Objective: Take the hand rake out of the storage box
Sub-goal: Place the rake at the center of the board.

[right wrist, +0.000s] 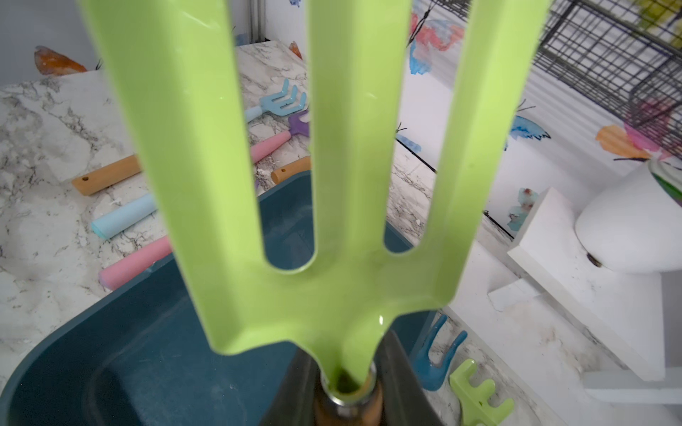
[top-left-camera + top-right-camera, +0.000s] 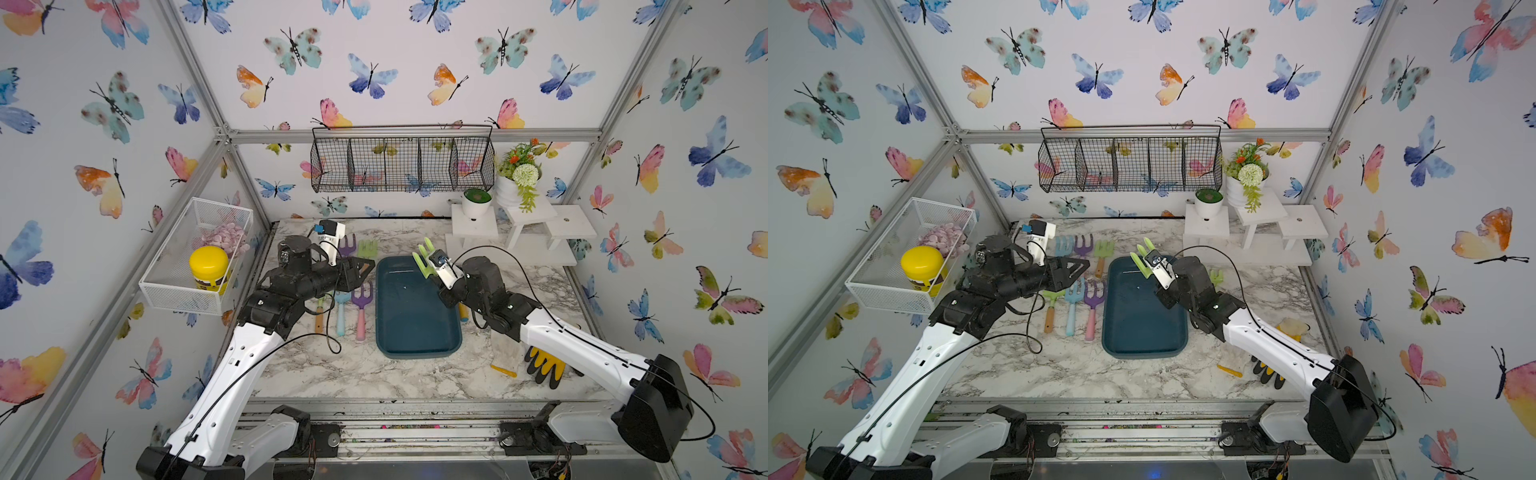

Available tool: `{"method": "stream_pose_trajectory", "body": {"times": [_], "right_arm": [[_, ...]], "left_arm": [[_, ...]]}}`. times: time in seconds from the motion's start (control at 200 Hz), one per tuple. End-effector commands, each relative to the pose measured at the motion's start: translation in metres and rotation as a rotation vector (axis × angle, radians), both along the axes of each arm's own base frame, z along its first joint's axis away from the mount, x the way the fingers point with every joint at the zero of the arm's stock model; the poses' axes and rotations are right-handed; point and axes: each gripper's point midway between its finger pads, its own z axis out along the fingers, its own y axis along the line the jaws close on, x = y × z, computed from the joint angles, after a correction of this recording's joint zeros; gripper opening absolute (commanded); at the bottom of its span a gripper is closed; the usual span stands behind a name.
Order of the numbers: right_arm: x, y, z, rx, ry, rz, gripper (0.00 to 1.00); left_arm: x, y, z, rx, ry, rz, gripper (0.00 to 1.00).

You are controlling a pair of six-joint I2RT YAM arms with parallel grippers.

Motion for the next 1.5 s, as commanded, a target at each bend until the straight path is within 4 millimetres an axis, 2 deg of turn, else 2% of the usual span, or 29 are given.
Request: {"method": "stream_pose_trajectory", "body": {"times": [0.0, 0.15, 0.33, 0.561, 0.776, 0.941, 1.196, 1.497], "right_arm": [[0.007, -0.025, 0.018, 0.048, 0.011, -0.161, 0.02], [0.01, -0.04, 0.026, 0.064, 0.037, -0.24, 0.02], [0.016, -0.063, 0.016, 0.038, 0.115, -0.318, 0.02], [0.041, -0.118, 0.005, 0.102, 0.203, -0.437, 0.02], [0.066, -0.172, -0.034, 0.094, 0.311, -0.572, 0.02], [0.08, -0.197, -0.061, 0.132, 0.363, -0.625, 0.02], [0.104, -0.212, -0.096, 0.083, 0.432, -0.679, 0.02], [0.126, -0.227, -0.143, 0.018, 0.554, -0.71, 0.02]], "left_arm": [[-0.003, 0.001, 0.02, -0.052, -0.084, 0.009, 0.46], [-0.007, -0.002, 0.005, -0.101, -0.078, -0.006, 0.48], [-0.008, -0.006, -0.014, -0.108, -0.053, -0.029, 0.48], [-0.007, -0.006, -0.023, -0.085, -0.054, -0.033, 0.49], [0.004, 0.007, -0.038, -0.007, -0.054, 0.052, 0.49], [0.003, 0.009, -0.046, 0.011, -0.048, 0.06, 0.49], [-0.002, 0.015, -0.054, 0.032, -0.044, 0.081, 0.49], [-0.005, 0.02, -0.053, 0.042, -0.051, 0.1, 0.49]]}}
